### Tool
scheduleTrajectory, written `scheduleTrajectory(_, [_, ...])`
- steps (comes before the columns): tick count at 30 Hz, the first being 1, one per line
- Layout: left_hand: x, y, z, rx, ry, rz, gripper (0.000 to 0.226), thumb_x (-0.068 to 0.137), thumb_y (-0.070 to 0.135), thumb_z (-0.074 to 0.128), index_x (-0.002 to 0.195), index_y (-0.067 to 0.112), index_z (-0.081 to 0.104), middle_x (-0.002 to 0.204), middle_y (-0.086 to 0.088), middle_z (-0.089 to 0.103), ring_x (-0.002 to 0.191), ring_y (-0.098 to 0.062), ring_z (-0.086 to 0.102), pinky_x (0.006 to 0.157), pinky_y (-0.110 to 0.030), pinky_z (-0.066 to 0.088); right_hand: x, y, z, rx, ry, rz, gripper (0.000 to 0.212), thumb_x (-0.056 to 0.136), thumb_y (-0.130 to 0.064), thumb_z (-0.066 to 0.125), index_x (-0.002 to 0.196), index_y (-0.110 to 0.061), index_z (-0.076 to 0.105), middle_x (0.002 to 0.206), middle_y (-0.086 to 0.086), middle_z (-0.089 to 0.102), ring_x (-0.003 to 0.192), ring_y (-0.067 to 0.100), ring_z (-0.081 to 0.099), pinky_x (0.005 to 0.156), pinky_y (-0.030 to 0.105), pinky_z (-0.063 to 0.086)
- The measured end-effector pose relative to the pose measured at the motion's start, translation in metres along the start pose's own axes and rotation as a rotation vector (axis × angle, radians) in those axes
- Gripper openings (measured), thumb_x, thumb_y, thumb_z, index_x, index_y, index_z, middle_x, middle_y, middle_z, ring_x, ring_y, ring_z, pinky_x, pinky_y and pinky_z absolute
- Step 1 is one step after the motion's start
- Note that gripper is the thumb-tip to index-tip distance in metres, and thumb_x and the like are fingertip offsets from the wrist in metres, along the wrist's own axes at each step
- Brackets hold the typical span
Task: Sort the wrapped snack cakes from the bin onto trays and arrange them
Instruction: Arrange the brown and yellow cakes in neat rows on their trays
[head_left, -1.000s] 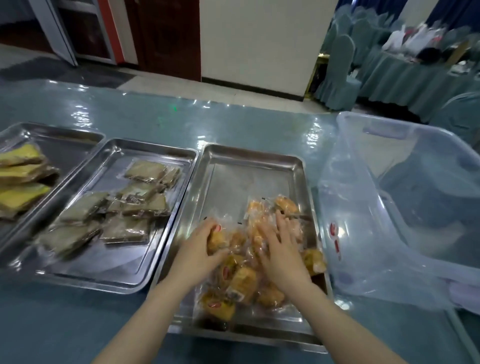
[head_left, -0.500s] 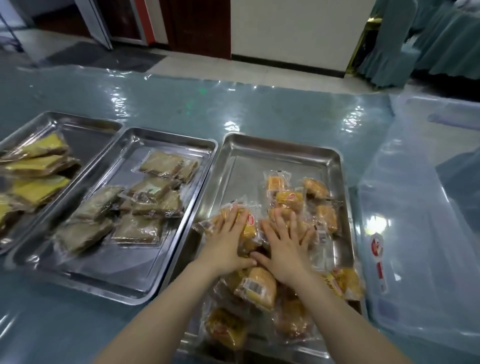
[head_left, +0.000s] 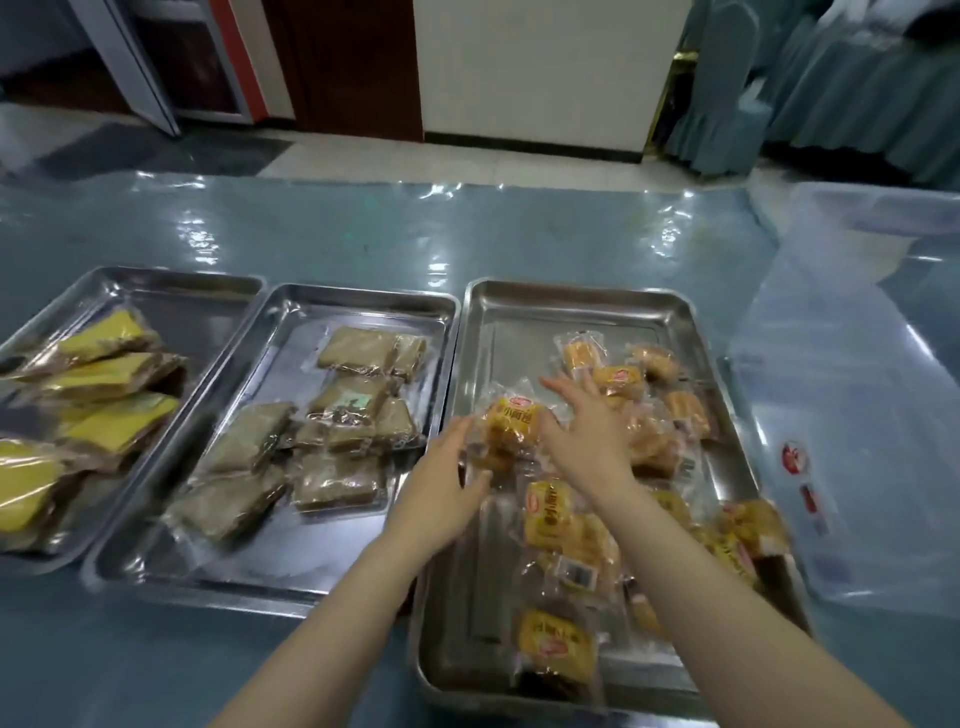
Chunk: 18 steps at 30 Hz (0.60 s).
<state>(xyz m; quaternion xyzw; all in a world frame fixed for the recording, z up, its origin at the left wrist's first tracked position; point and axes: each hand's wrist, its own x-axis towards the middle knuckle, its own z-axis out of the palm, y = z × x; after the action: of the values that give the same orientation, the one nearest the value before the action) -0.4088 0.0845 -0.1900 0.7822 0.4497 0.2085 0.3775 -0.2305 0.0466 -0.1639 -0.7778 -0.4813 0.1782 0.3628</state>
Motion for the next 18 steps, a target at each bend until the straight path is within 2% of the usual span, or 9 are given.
scheduleTrajectory(2, [-0.007, -0.018, -0.025, -0.031, 0.003, -0.048, 0.062, 0.089, 0.029, 0.059, 0.143, 0.035, 0.028, 0.147, 0.01, 0.037, 0.129, -0.006, 0.039, 0.101, -0.023, 0.032, -0.01, -0.024, 0.012, 0.075, 0.002, -0.003, 0.036, 0.093, -0.025, 0.056, 0.128, -0.031, 0.056, 0.142, -0.008, 0.048, 0.133, 0.013, 0.04, 0.112, 0.054, 0.028])
scheduleTrajectory(3, [-0.009, -0.029, -0.041, -0.062, 0.006, -0.07, 0.061, 0.089, 0.026, 0.059, 0.143, 0.033, 0.031, 0.145, 0.008, 0.041, 0.129, -0.012, 0.042, 0.103, -0.029, 0.036, -0.015, -0.038, 0.021, 0.103, -0.002, 0.0, 0.035, 0.093, -0.023, 0.055, 0.127, -0.029, 0.057, 0.139, -0.006, 0.052, 0.117, 0.01, 0.051, 0.107, 0.05, 0.038])
scheduleTrajectory(5, [-0.014, -0.051, -0.07, -0.142, 0.03, -0.107, 0.058, 0.089, 0.021, 0.059, 0.141, 0.034, 0.035, 0.139, 0.008, 0.048, 0.112, -0.01, 0.055, 0.089, -0.029, 0.048, -0.024, -0.063, 0.043, 0.119, -0.021, -0.003, 0.034, 0.093, -0.019, 0.054, 0.126, -0.028, 0.059, 0.132, -0.006, 0.058, 0.095, 0.004, 0.053, 0.096, 0.036, 0.048])
scheduleTrajectory(7, [-0.018, -0.072, -0.098, -0.164, 0.076, -0.118, 0.056, 0.089, 0.018, 0.059, 0.138, 0.036, 0.038, 0.134, 0.013, 0.048, 0.098, 0.007, 0.052, 0.075, -0.012, 0.041, -0.029, -0.083, 0.069, 0.11, -0.036, -0.012, 0.032, 0.094, -0.017, 0.055, 0.124, -0.025, 0.06, 0.122, -0.009, 0.062, 0.099, 0.007, 0.058, 0.086, 0.02, 0.044])
scheduleTrajectory(8, [-0.019, -0.082, -0.111, -0.177, 0.098, -0.124, 0.054, 0.088, 0.017, 0.059, 0.136, 0.035, 0.041, 0.131, 0.014, 0.05, 0.096, 0.01, 0.049, 0.075, -0.011, 0.038, -0.031, -0.091, 0.082, 0.11, -0.043, -0.008, 0.031, 0.094, -0.018, 0.055, 0.123, -0.024, 0.061, 0.118, -0.01, 0.063, 0.101, 0.008, 0.059, 0.082, 0.016, 0.042])
scheduleTrajectory(12, [-0.026, -0.117, -0.157, -0.273, 0.117, -0.17, 0.048, 0.087, 0.008, 0.058, 0.131, 0.025, 0.048, 0.128, 0.006, 0.056, 0.112, -0.007, 0.053, 0.096, -0.034, 0.045, -0.042, -0.118, 0.128, 0.111, -0.058, 0.016, 0.027, 0.093, -0.019, 0.057, 0.118, -0.026, 0.064, 0.117, -0.013, 0.062, 0.086, -0.012, 0.05, 0.069, 0.0, 0.033])
scheduleTrajectory(14, [-0.029, -0.133, -0.175, -0.304, 0.129, -0.172, 0.044, 0.088, 0.006, 0.056, 0.124, 0.03, 0.051, 0.124, 0.009, 0.058, 0.109, -0.001, 0.055, 0.09, -0.027, 0.049, -0.046, -0.127, 0.146, 0.137, -0.07, 0.03, 0.024, 0.092, -0.017, 0.059, 0.112, -0.028, 0.065, 0.112, -0.015, 0.061, 0.076, -0.009, 0.055, 0.064, 0.0, 0.035])
scheduleTrajectory(16, [-0.03, -0.146, -0.189, -0.292, 0.137, -0.2, 0.04, 0.089, 0.015, 0.057, 0.112, 0.046, 0.05, 0.115, 0.017, 0.06, 0.097, 0.01, 0.055, 0.074, -0.015, 0.046, -0.045, -0.135, 0.159, 0.138, -0.087, 0.038, 0.024, 0.091, -0.013, 0.06, 0.108, -0.029, 0.065, 0.107, -0.017, 0.059, 0.083, -0.001, 0.06, 0.065, 0.0, 0.037])
scheduleTrajectory(18, [-0.025, -0.158, -0.199, -0.335, 0.153, -0.235, 0.037, 0.089, 0.02, 0.058, 0.106, 0.052, 0.05, 0.111, 0.02, 0.061, 0.097, 0.005, 0.058, 0.075, -0.022, 0.05, -0.039, -0.141, 0.17, 0.122, -0.081, 0.044, 0.025, 0.09, -0.012, 0.061, 0.108, -0.027, 0.066, 0.104, -0.018, 0.057, 0.087, -0.005, 0.057, 0.069, -0.003, 0.034])
